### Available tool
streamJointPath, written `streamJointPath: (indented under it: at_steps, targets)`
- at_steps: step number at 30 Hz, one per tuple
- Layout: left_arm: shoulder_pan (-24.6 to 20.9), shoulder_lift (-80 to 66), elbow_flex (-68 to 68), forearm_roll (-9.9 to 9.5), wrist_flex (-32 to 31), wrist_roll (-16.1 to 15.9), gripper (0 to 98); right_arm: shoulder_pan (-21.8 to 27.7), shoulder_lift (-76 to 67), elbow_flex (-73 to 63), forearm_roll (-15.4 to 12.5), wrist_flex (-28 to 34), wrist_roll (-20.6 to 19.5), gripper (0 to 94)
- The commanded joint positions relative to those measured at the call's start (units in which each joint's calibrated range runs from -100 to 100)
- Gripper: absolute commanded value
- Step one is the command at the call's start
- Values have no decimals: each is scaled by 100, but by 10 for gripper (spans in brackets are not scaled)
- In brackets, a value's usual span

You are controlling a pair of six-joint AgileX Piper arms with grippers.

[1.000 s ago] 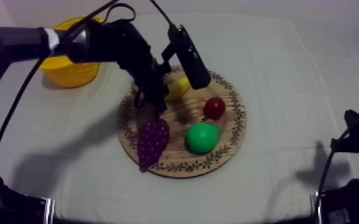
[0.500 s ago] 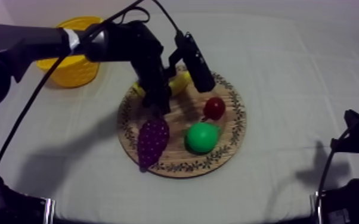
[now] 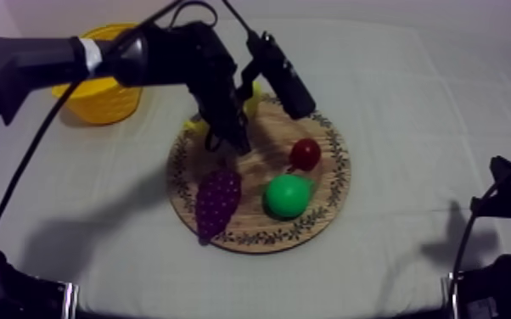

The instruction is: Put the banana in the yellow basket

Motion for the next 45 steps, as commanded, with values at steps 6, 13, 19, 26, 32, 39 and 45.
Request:
streamJointPath:
  at_steps: [6, 13, 19, 26, 32, 39, 45]
  targets:
    - [-107, -958, -396, -529, 735, 203, 193, -1, -2, 2, 1, 1, 1, 3]
    - [-710, -1530, -972, -772, 1361, 31, 169, -1, -2, 2, 1, 1, 1, 3]
    - [-1445, -1654, -1044, -791, 1262, -84, 170, -1, -2, 2, 1, 1, 1, 3]
    - [-2078, -1500, -709, -789, 819, -38, 169, -1, -2, 2, 1, 1, 1, 3]
    - [-2362, -1199, -482, -777, 452, 82, 168, -1, -2, 2, 1, 1, 1, 3]
    - [-2442, -754, -424, -731, 180, 252, 168, -1, -2, 2, 1, 1, 1, 3]
    - [-2522, -320, -531, -598, -95, 371, 165, -1, -2, 2, 1, 1, 1, 3]
